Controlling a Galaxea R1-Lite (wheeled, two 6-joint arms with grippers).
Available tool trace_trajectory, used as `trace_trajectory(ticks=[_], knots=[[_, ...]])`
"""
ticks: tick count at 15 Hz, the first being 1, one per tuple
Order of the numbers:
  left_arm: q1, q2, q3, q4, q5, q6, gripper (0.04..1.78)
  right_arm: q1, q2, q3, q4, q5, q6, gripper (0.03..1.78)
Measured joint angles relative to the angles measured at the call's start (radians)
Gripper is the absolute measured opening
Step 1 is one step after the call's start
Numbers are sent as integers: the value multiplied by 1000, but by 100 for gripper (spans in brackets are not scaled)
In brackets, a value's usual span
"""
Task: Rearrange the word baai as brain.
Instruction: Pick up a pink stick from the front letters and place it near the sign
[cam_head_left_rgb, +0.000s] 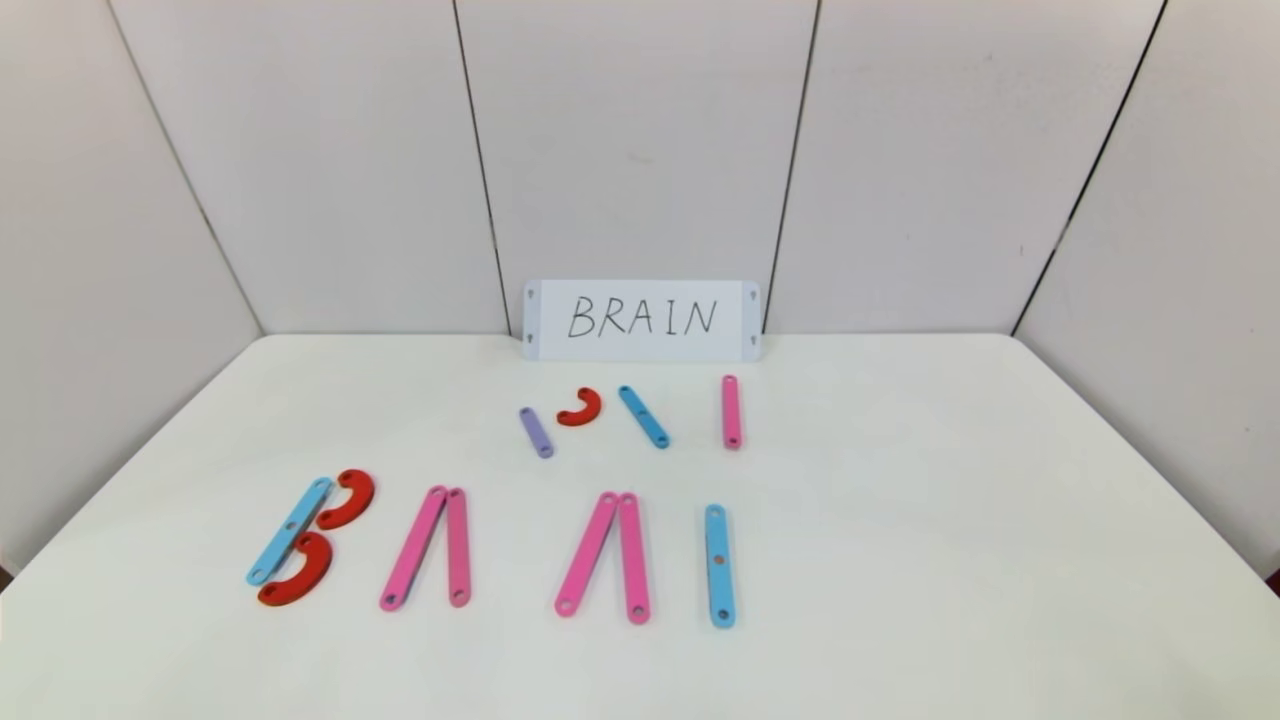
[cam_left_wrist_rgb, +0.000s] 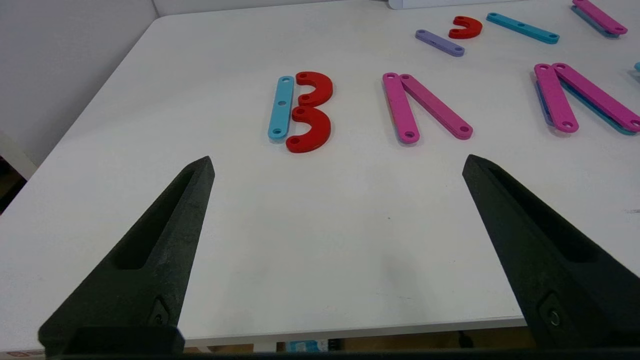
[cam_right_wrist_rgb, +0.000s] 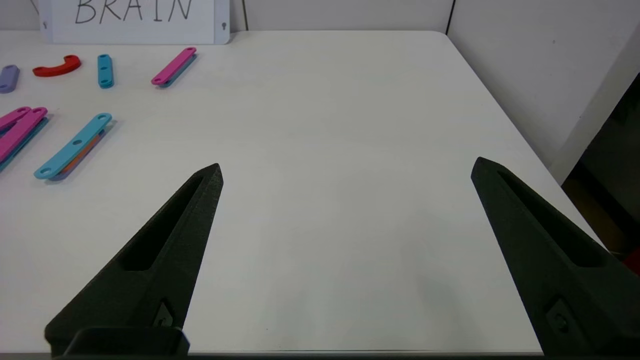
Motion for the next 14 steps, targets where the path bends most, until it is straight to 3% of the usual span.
trace_trajectory(ticks=[14], knots=[[0,1,-28,8,15,-27,174,-1,0,-13,1,-4,-6,174]])
